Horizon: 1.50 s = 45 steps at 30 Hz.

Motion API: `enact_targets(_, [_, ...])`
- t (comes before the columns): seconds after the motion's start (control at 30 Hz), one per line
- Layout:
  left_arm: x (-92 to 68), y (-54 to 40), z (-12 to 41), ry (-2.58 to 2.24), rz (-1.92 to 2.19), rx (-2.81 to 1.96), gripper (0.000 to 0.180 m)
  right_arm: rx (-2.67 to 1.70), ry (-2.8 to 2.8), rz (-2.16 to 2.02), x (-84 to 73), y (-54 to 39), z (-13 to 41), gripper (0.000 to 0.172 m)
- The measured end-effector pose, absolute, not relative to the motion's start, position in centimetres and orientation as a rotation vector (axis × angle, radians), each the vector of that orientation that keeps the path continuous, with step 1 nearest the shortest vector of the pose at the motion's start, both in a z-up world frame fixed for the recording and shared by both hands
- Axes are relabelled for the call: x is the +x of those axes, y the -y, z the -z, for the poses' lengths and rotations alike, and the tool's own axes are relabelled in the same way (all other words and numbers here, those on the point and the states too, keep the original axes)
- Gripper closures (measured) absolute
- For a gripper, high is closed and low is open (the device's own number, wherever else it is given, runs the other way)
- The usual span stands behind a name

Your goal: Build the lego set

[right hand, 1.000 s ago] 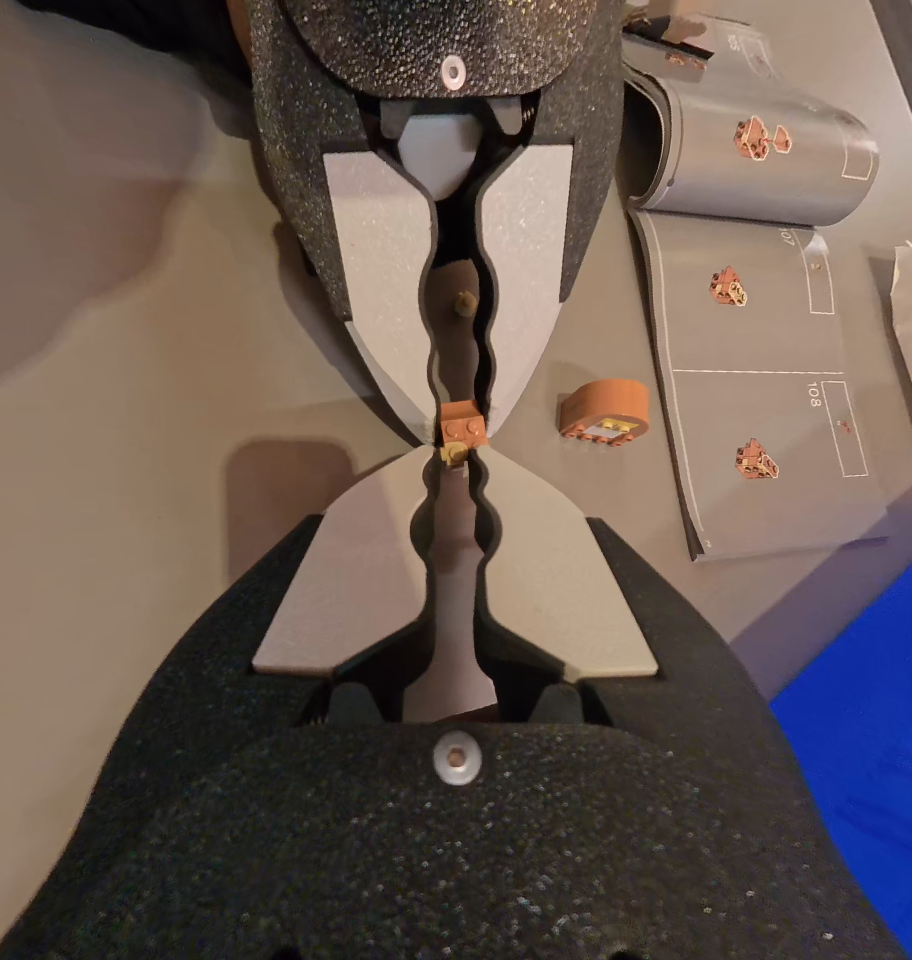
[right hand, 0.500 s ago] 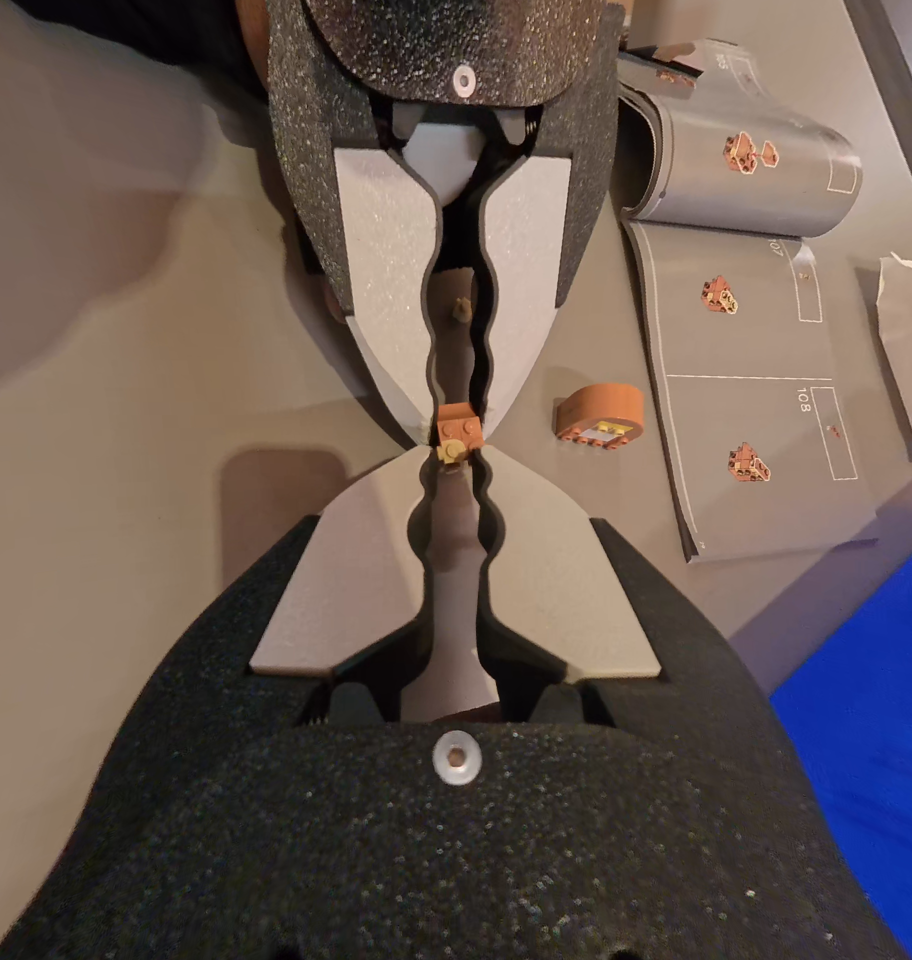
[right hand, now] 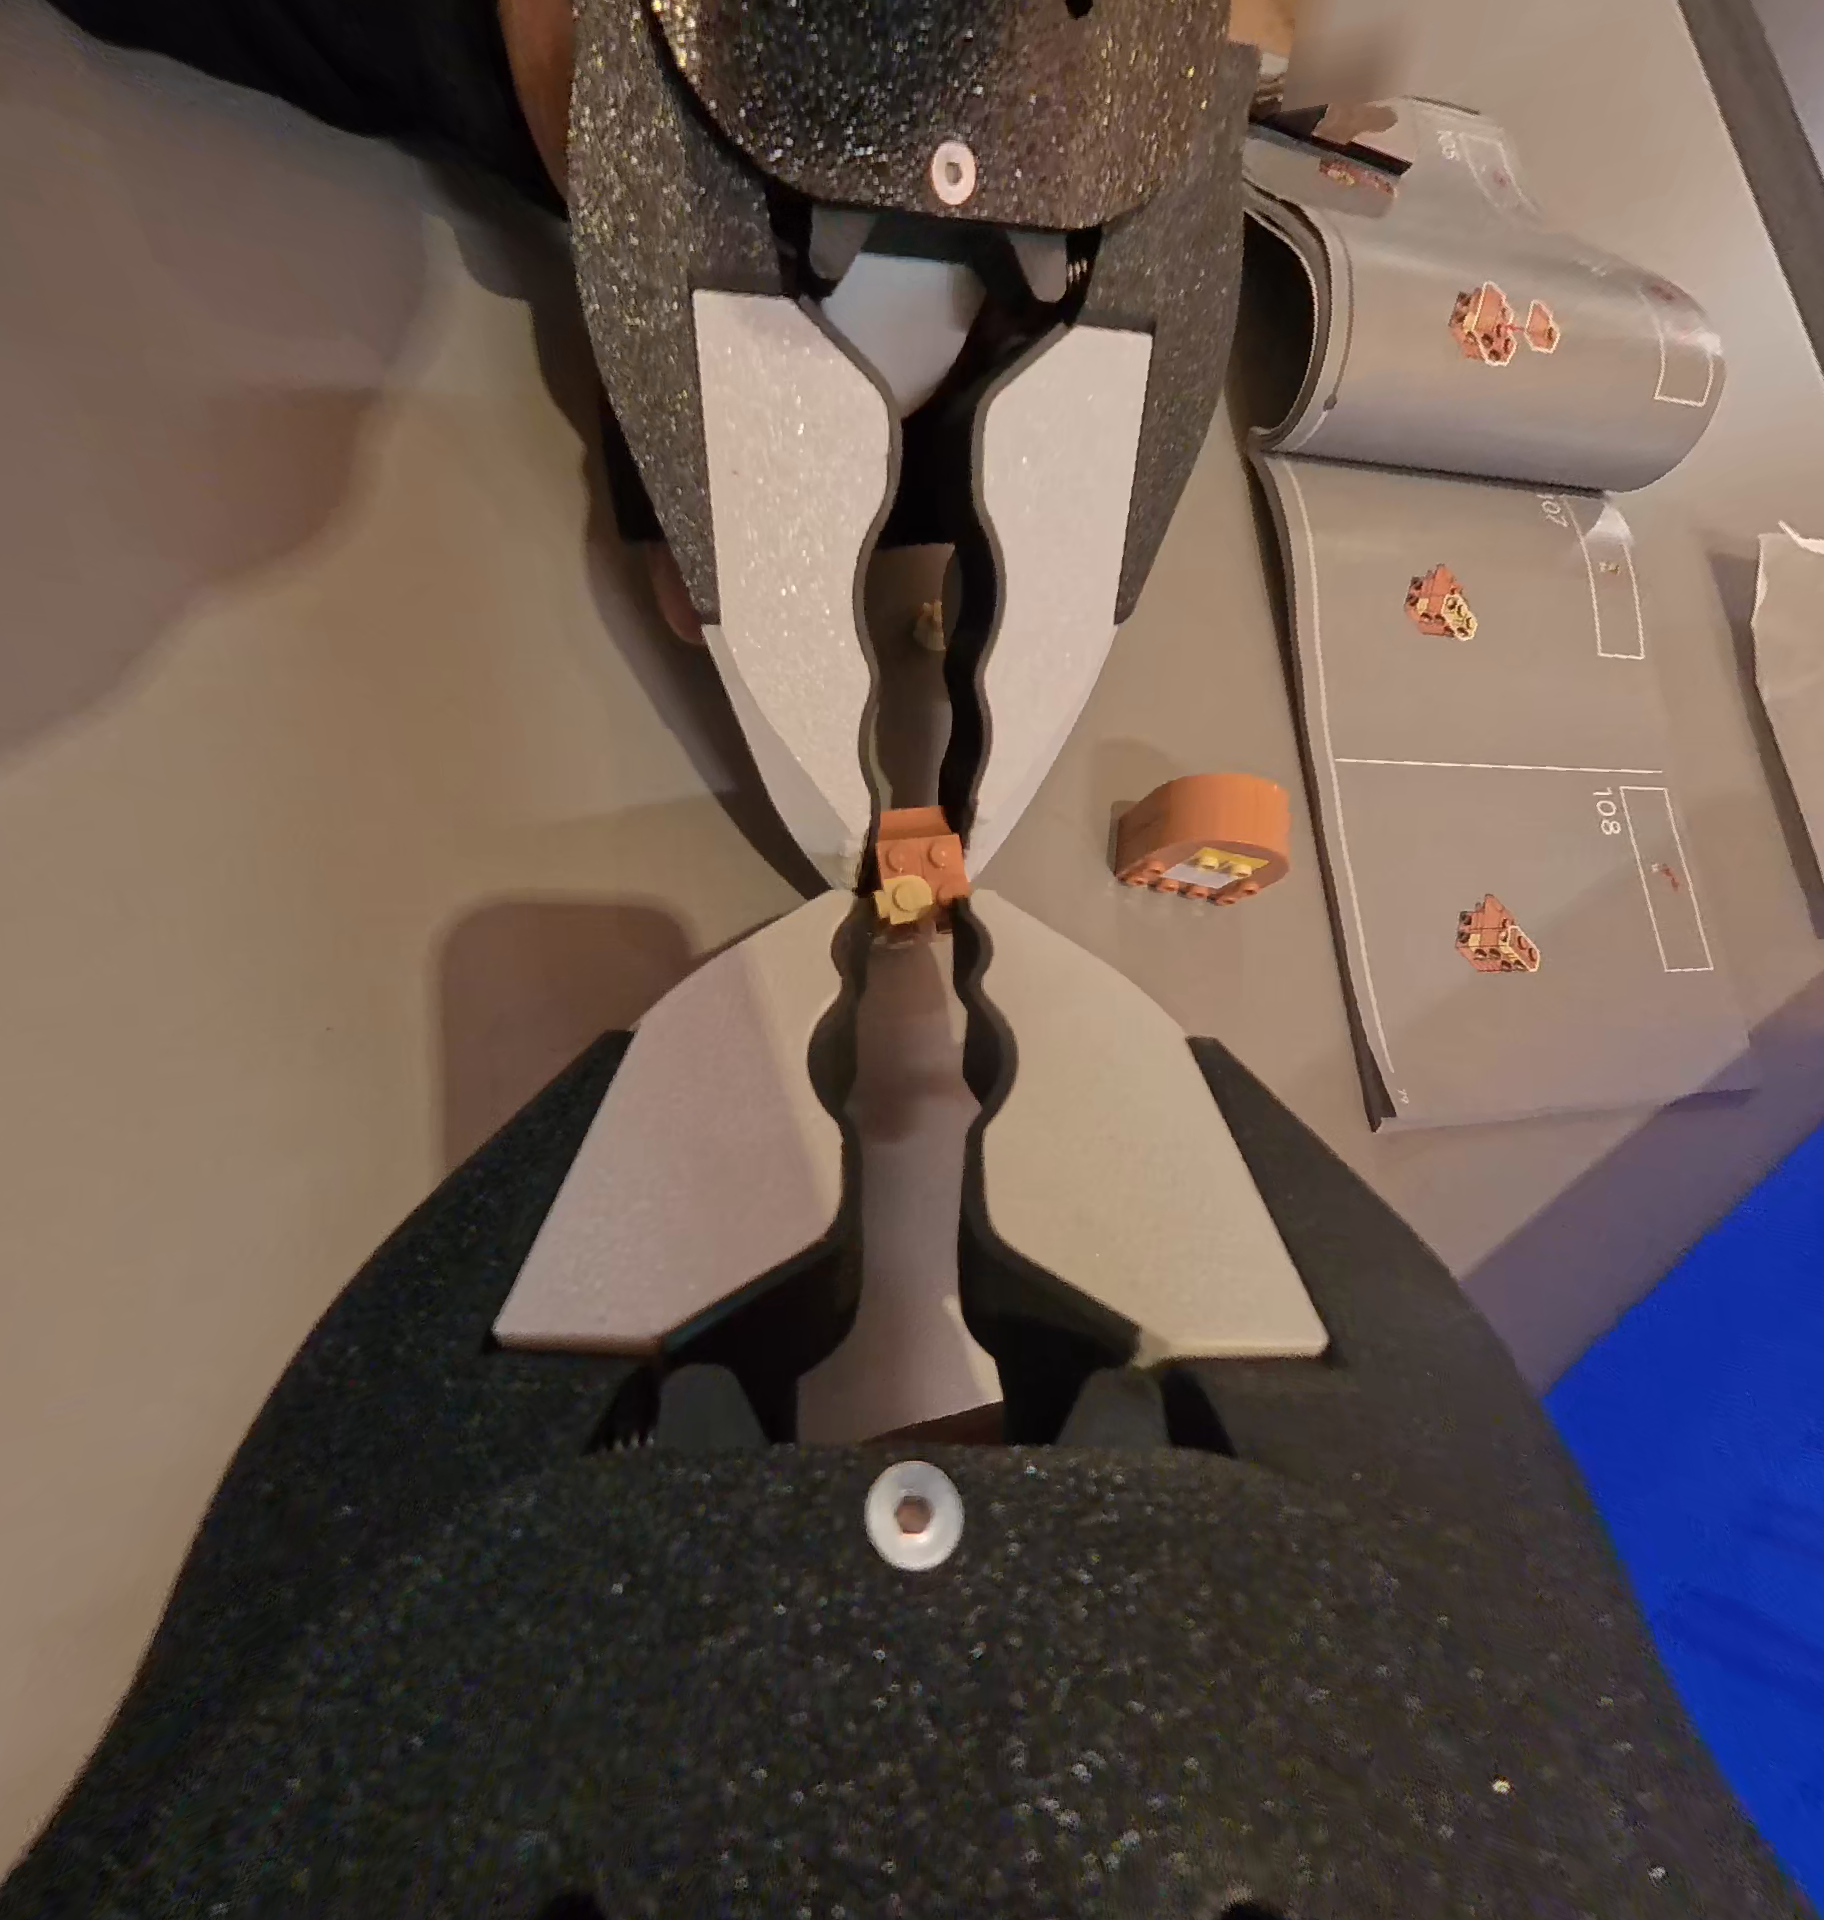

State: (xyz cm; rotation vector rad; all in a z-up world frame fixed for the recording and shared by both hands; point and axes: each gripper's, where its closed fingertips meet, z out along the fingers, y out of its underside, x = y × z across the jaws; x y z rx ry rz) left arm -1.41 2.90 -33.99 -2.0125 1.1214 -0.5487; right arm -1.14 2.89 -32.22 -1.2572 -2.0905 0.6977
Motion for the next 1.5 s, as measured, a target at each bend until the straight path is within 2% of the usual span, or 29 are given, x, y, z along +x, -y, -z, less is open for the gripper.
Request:
enact_targets(0.37, [-2.2, -3.1, 32.9, -0.994, 0.683, -2.035, 0.164, -1.019, 2.078, -0.746, -0.8, -2.9, 31.4, 0.135])
enact_targets(0.67, [-3.4, -3.3, 32.2, -0.937, 0.680, -2.055, 0.164, -0.805, 1.883, -0.802, -1.6, -3.5, 30.0, 0.136])
enact_targets(1.5, [-3.0, -1.8, 30.2, -0.849, 0.979, -2.044, 0.164, -0.249, 1.685, -0.383, -3.4, -1.9, 28.8, 0.126])
